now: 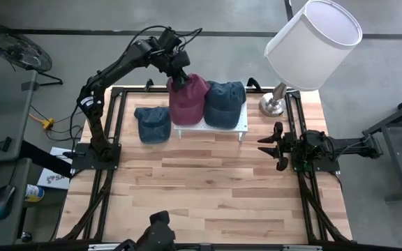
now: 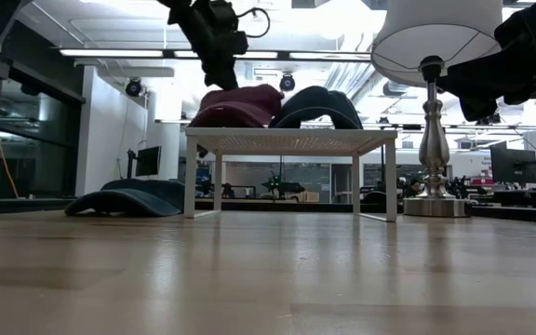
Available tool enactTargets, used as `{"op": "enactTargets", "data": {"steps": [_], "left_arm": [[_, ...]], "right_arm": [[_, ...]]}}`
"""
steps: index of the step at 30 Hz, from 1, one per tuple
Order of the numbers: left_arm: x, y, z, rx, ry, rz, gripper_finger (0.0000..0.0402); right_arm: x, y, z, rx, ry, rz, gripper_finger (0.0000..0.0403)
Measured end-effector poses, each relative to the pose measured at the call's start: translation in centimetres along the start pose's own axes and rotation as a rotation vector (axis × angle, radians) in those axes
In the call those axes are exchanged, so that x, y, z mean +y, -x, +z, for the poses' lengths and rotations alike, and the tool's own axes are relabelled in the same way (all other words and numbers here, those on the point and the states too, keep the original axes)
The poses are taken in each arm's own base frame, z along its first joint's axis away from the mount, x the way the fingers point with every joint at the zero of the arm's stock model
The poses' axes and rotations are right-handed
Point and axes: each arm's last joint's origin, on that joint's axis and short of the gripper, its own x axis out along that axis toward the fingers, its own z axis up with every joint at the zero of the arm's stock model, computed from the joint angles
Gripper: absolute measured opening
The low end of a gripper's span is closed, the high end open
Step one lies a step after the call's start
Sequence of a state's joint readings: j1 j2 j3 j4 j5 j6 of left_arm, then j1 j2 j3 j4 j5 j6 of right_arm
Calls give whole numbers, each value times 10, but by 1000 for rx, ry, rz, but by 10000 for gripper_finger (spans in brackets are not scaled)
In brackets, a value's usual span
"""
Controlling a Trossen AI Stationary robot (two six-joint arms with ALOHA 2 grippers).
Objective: Pick & Place hat
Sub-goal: Stack the red cap on top of the red cap on the shelf, then stack the blue cap on top of the blue cap on the shelf
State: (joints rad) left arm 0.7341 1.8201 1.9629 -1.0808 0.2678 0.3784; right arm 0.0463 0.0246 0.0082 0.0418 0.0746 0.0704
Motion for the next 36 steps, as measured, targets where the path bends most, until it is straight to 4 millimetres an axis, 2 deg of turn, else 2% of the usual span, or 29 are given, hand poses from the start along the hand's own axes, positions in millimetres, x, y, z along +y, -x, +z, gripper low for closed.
{"op": "enactTargets", "data": {"steps": [3,11,15,30,36], "left_arm": [[-1,0,3,-10,-25,48,46],[-8,-2,6,-13,-41,46,127],[-11,-3,8,-13,-48,60,150],[-12,-3,9,-2,-26,88,157],[-12,10,16,-31,-37,144,157]], "right_arm": [[0,0,0,0,0,0,126],[0,0,0,0,0,0,126],[0,0,0,0,0,0,126],[0,0,0,0,0,0,126],[0,0,0,0,0,0,126]]}}
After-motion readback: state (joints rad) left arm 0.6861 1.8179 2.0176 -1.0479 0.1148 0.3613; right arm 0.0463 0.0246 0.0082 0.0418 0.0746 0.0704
